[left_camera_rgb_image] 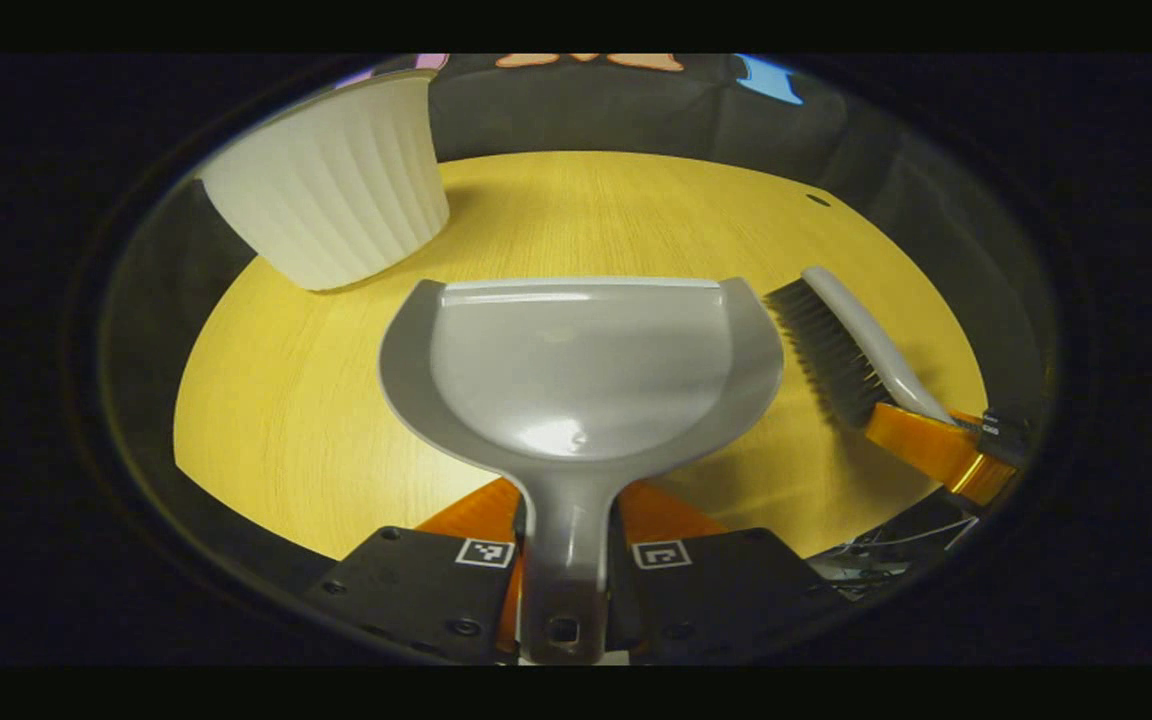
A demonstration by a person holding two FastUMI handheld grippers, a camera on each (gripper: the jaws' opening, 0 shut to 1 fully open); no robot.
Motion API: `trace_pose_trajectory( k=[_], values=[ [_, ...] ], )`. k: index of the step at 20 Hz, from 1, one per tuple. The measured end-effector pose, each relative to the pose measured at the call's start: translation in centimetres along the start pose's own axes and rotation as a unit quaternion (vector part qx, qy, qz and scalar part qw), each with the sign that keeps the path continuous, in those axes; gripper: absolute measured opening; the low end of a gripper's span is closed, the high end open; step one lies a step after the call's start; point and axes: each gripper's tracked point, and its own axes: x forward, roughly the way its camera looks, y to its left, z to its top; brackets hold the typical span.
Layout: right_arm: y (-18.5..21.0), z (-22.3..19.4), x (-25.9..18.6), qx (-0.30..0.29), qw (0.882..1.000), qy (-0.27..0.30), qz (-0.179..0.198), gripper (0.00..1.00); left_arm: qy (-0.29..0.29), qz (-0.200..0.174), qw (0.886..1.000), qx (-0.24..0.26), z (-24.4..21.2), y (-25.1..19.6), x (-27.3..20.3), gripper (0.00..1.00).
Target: Pick up the small broom and dustpan from the desktop, sweep the trash into the dustpan with the broom, and then empty the trash into the garbage bin.
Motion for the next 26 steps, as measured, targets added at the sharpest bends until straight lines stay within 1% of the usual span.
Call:
trace_pose_trajectory(
  k=[2, 3, 6, 7, 8, 9, 10, 11, 12, 13, 14, 15, 16, 17, 18, 19, 20, 22, 23, 24, 25, 26],
  values=[
    [0.3, -0.1, 0.1, -0.002, 1.0, -0.002, 0.002, 0.3, -0.006, 0.007, 1.0, 0.004, 0.1, 0.0, -0.3, 0.31],
    [0.3, -0.2, 0.3, -0.002, 1.0, 0.0, 0.003, 0.3, -0.011, 0.007, 1.0, 0.001, 0.2, 0.0, -0.2, 0.3],
    [0.4, -0.8, 0.7, -0.001, 1.0, 0.01, 0.007, 0.32, -0.016, 0.012, 1.0, -0.008, 0.4, 0.2, -0.3, 0.33],
    [0.4, -1.1, 1.1, -0.001, 1.0, 0.012, 0.008, 0.37, -0.019, 0.009, 1.0, -0.005, 0.2, 0.0, -0.4, 0.41],
    [0.5, -1.3, 0.9, -0.001, 1.0, 0.015, 0.011, 0.38, -0.019, 0.009, 1.0, -0.005, 0.1, 0.1, -0.4, 0.58],
    [0.7, -1.5, 0.8, 0.0, 1.0, 0.018, 0.016, 0.33, -0.017, 0.006, 1.0, -0.009, 0.0, 0.1, -0.4, 0.73],
    [1.0, -1.5, 0.7, 0.001, 1.0, 0.018, 0.019, 0.46, -0.019, 0.004, 1.0, -0.015, -0.3, 0.1, -0.6, 0.78],
    [1.2, -1.3, 0.7, 0.001, 1.0, 0.016, 0.022, 0.51, -0.021, -0.002, 1.0, -0.018, -0.4, 0.2, -0.6, 0.8],
    [1.3, -1.2, 0.7, 0.002, 1.0, 0.014, 0.025, 0.53, -0.021, -0.003, 1.0, -0.02, -0.6, 0.2, -0.8, 0.82],
    [1.4, -1.1, 0.7, 0.004, 1.0, 0.011, 0.029, 0.61, -0.025, -0.003, 0.999, -0.02, -0.6, 0.3, -0.9, 0.91],
    [1.5, -0.9, 0.7, 0.006, 1.0, 0.007, 0.029, 0.53, -0.032, 0.0, 0.999, -0.024, -0.4, 0.4, -0.9, 0.9],
    [1.5, -0.9, 0.8, 0.008, 1.0, 0.004, 0.028, 0.6, -0.032, -0.001, 0.999, -0.029, -0.5, 0.5, -1.0, 0.93],
    [1.5, -0.9, 0.7, 0.009, 1.0, 0.005, 0.028, 0.6, -0.027, -0.005, 0.999, -0.038, -0.7, 0.4, -1.0, 0.93],
    [1.3, -1.0, 0.6, 0.008, 1.0, 0.007, 0.025, 0.52, -0.022, -0.005, 0.999, -0.048, -1.0, 0.6, -0.9, 0.93],
    [1.3, -1.0, 0.5, 0.009, 1.0, 0.01, 0.025, 0.57, -0.019, -0.003, 0.998, -0.053, -1.1, 0.8, -0.8, 0.93],
    [1.4, -0.9, 0.3, 0.011, 1.0, 0.006, 0.028, 0.45, -0.023, 0.001, 0.998, -0.057, -1.0, 1.1, -1.0, 0.93],
    [1.5, -0.5, 0.4, 0.012, 0.999, -0.005, 0.031, 0.53, -0.033, 0.004, 0.998, -0.059, -0.7, 1.4, -1.3, 0.93],
    [1.5, 0.5, -0.1, 0.006, 0.999, -0.038, 0.037, 0.53, -0.064, -0.002, 0.995, -0.07, 0.6, 1.4, -2.9, 0.92],
    [1.4, 1.1, -1.0, 0.003, 0.998, -0.053, 0.039, 0.57, -0.082, -0.01, 0.993, -0.079, 1.2, 1.2, -4.0, 0.93],
    [1.5, 1.7, -3.0, 0.002, 0.997, -0.068, 0.043, 0.59, -0.096, -0.02, 0.992, -0.085, 1.7, 0.8, -5.2, 0.95],
    [1.6, 2.4, -4.7, 0.003, 0.995, -0.085, 0.053, 0.52, -0.118, -0.026, 0.989, -0.087, 2.4, 0.7, -6.6, 0.96],
    [2.0, 3.2, -6.7, 0.008, 0.992, -0.107, 0.073, 0.6, -0.138, -0.027, 0.987, -0.084, 3.0, 0.8, -8.2, 0.97]
  ],
)
